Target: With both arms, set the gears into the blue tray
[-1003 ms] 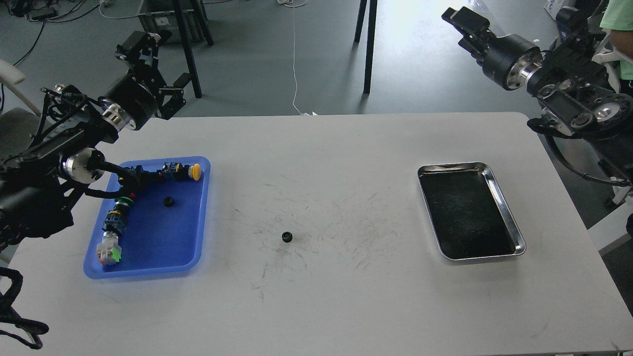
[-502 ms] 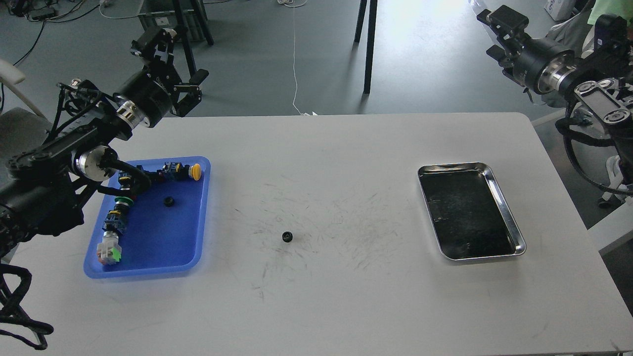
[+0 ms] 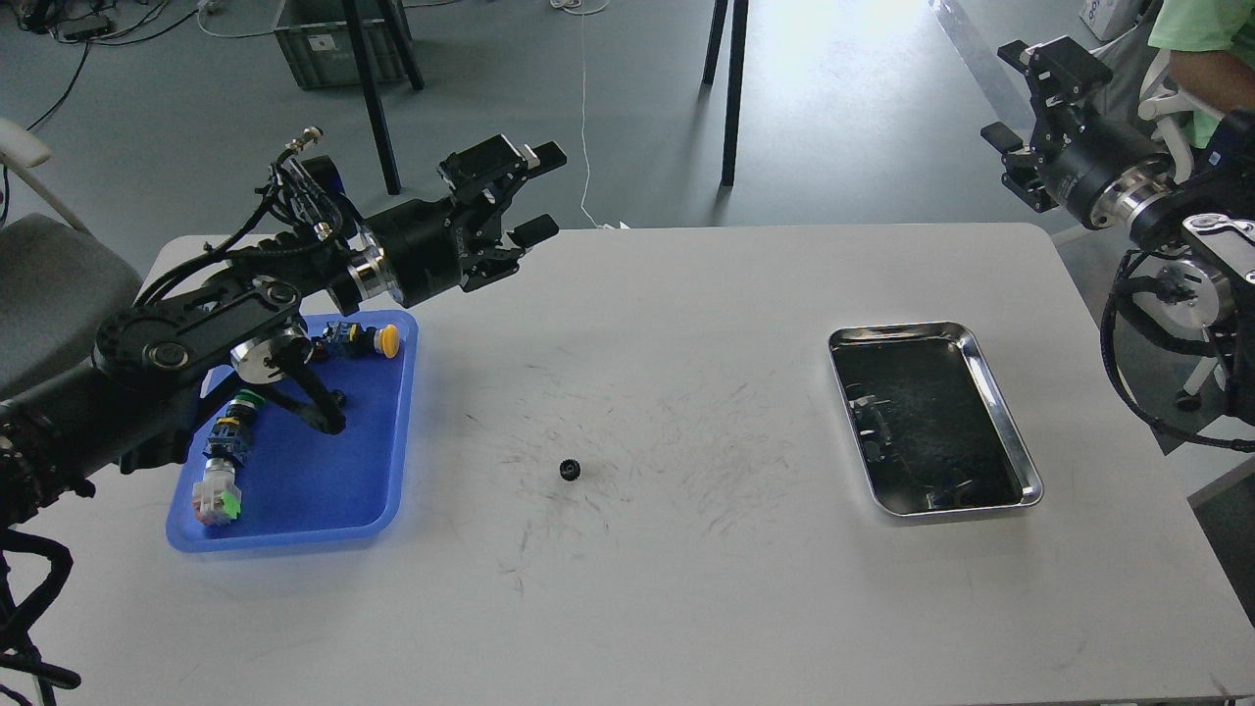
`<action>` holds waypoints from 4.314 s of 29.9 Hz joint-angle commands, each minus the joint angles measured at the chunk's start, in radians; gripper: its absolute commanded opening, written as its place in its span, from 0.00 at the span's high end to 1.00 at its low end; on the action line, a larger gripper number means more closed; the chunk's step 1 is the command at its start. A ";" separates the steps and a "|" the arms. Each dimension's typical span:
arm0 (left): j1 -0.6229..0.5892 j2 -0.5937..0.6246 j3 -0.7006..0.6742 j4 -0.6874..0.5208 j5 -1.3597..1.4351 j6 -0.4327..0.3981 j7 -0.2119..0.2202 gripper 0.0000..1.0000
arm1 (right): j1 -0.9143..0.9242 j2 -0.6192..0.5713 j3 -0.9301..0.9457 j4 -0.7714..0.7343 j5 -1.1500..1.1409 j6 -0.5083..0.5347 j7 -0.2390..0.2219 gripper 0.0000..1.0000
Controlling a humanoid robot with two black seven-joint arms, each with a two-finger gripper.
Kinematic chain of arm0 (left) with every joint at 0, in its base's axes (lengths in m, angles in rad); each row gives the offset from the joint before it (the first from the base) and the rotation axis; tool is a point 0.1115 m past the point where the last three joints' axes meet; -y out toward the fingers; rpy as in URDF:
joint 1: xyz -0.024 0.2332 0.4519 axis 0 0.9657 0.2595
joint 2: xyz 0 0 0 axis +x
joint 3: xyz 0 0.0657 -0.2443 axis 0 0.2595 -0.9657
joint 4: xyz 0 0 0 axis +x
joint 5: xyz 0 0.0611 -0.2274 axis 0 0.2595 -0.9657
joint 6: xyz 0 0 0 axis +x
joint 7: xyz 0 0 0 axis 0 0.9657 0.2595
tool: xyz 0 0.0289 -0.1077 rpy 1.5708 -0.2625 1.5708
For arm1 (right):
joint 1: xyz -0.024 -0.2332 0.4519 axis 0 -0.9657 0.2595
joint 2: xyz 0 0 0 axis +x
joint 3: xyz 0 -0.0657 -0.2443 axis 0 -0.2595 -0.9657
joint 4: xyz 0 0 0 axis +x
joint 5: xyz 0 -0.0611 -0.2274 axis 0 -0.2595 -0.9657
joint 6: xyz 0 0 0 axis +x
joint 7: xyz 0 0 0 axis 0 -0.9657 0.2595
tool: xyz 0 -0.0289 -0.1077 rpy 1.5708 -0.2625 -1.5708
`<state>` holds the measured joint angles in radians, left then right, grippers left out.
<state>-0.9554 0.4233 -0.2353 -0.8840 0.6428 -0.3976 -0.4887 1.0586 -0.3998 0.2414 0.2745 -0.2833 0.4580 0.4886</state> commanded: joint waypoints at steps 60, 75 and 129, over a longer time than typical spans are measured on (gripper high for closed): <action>-0.128 0.177 0.269 -0.234 -0.305 0.203 0.051 0.01 | -0.039 0.016 0.007 -0.003 -0.002 -0.036 0.000 0.06; -0.161 0.175 0.346 -0.193 -0.324 0.327 0.113 0.01 | -0.040 0.015 0.007 -0.001 -0.002 -0.047 0.000 0.06; -0.393 -0.130 1.100 -0.382 0.238 0.749 0.047 0.15 | -0.193 0.027 0.265 -0.003 0.000 -0.087 0.000 0.06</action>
<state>-1.3517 0.3212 0.8303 -1.2866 0.8798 0.3295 -0.4431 0.8651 -0.3728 0.5074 0.2715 -0.2836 0.3713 0.4887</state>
